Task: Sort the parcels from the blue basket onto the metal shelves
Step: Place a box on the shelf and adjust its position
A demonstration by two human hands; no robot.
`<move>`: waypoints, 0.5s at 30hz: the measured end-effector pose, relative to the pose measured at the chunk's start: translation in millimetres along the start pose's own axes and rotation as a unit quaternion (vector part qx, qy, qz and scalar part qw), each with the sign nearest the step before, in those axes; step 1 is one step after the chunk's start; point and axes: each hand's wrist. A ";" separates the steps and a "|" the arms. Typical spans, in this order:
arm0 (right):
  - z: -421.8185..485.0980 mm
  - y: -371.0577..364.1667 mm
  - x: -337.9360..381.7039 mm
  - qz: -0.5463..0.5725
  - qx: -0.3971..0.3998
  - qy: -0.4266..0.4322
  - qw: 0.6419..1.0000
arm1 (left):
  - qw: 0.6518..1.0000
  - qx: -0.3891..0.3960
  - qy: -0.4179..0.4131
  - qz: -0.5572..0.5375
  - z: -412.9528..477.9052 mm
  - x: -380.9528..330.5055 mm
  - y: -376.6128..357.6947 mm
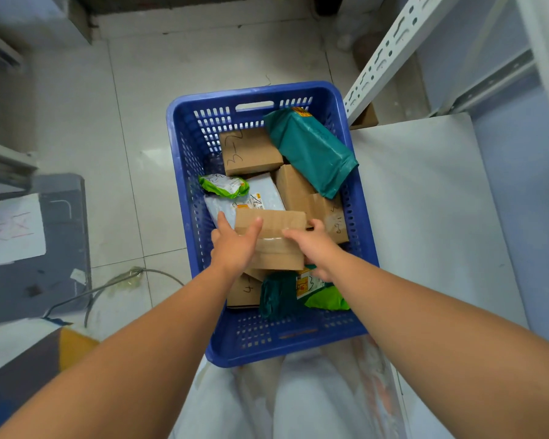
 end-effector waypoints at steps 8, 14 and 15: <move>-2.1 21.5 -10.5 -0.301 -0.006 0.096 0.949 | 0.995 0.048 -0.090 -0.020 -27.6 -15.3 -32.2; -2.5 44.3 -24.8 -0.435 -0.041 0.154 0.886 | 0.978 0.026 -0.167 0.121 -54.2 -18.4 -52.5; -2.6 47.8 -27.2 -0.433 -0.044 0.158 0.886 | 0.971 0.020 -0.189 0.144 -58.8 -19.3 -55.4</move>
Point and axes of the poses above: each hand's wrist, its own z-axis towards the middle knuckle, its own y-axis out of the back of the hand, x = y × z, and after that the axes turned 4 degrees about z, right-handed
